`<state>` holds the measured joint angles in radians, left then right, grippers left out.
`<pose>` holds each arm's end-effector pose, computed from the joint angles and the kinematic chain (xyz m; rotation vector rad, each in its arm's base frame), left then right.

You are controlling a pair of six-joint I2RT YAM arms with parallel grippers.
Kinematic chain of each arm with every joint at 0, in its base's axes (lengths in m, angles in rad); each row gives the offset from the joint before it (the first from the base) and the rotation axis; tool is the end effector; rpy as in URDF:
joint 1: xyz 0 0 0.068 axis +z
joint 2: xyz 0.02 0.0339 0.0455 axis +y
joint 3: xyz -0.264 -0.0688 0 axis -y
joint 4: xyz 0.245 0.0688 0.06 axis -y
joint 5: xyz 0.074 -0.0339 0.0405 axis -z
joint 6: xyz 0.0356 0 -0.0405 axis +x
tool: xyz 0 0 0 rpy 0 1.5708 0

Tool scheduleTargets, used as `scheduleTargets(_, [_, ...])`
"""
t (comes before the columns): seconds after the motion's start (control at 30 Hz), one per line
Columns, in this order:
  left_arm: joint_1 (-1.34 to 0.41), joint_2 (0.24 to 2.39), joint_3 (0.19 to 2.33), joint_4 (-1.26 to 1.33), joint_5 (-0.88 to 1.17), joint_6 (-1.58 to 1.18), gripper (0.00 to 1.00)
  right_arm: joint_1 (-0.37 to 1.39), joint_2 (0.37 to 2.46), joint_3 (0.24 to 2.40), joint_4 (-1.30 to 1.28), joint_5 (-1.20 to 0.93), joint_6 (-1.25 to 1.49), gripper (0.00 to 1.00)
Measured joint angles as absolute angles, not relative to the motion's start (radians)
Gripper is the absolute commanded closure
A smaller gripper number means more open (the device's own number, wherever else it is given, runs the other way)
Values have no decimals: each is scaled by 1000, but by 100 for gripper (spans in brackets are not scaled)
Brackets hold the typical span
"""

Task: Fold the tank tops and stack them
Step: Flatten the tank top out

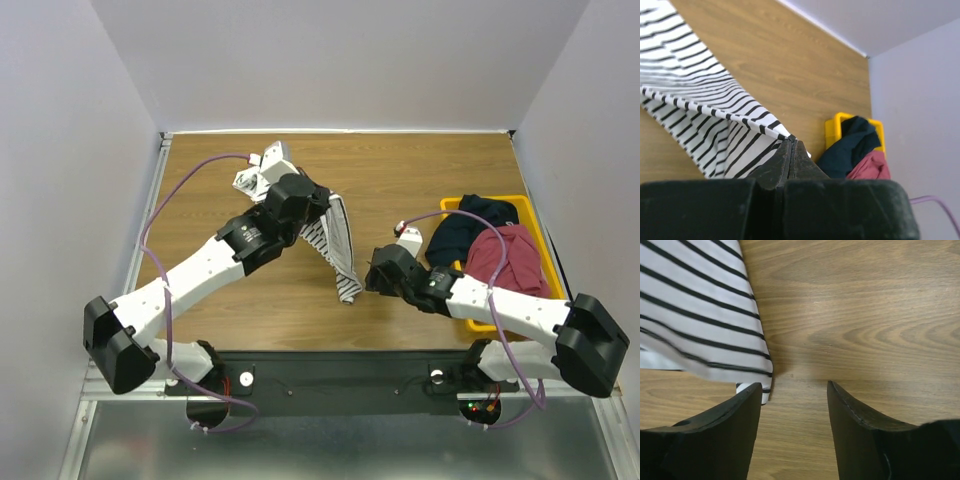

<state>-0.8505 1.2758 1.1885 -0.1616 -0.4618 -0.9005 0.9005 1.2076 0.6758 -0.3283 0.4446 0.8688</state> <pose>0.2066 -0.2114 0.3784 -0.3825 1.8322 -0.8221 0.1593 0.1762 0.2073 0.1592 2.3435 0.3369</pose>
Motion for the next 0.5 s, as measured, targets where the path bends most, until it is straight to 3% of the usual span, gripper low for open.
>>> scheduleTargets(0.23, [-820,1352,1340,-166,-463,-828,100,897,1250,674,-260,392,863,35])
scheduleTargets(0.5, [-767,1366,1355,-182,-444,-804,100,897,1342,670,-164,334,865,38])
